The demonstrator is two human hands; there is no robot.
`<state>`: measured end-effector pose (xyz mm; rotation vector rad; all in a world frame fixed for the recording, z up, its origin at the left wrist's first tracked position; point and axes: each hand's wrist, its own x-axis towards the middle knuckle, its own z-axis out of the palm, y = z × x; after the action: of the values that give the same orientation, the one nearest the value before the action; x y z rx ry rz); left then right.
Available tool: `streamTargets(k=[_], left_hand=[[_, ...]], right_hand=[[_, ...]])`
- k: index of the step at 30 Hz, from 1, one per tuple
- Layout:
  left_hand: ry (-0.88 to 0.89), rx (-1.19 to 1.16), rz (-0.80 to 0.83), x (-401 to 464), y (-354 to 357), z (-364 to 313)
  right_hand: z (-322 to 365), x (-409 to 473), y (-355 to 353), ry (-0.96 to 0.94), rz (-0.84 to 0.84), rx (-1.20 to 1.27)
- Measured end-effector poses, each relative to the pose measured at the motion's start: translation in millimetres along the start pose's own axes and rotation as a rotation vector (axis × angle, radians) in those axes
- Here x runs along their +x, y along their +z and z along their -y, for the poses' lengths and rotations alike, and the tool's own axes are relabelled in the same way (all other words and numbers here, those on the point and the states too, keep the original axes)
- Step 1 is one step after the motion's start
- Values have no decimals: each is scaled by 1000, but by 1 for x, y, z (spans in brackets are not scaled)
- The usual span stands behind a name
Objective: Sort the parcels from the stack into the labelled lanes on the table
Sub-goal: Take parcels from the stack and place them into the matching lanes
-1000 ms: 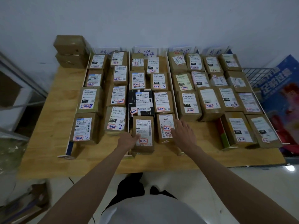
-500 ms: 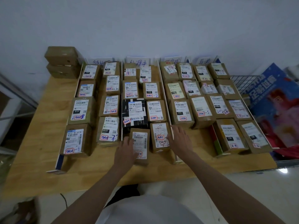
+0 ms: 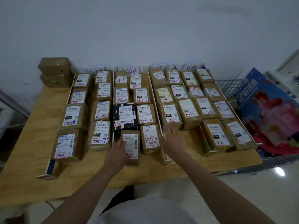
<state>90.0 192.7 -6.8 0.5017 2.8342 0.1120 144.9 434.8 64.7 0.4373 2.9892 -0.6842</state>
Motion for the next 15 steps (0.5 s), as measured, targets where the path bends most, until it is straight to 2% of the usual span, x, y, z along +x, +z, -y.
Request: streamTargets(k=[5, 15], left_hand=[[-46, 24, -139, -4, -58, 10], [-262, 93, -315, -58, -135, 100]], right_hand=[[19, 12, -16, -120, -7, -70], [117, 47, -4, -392, 13, -27]])
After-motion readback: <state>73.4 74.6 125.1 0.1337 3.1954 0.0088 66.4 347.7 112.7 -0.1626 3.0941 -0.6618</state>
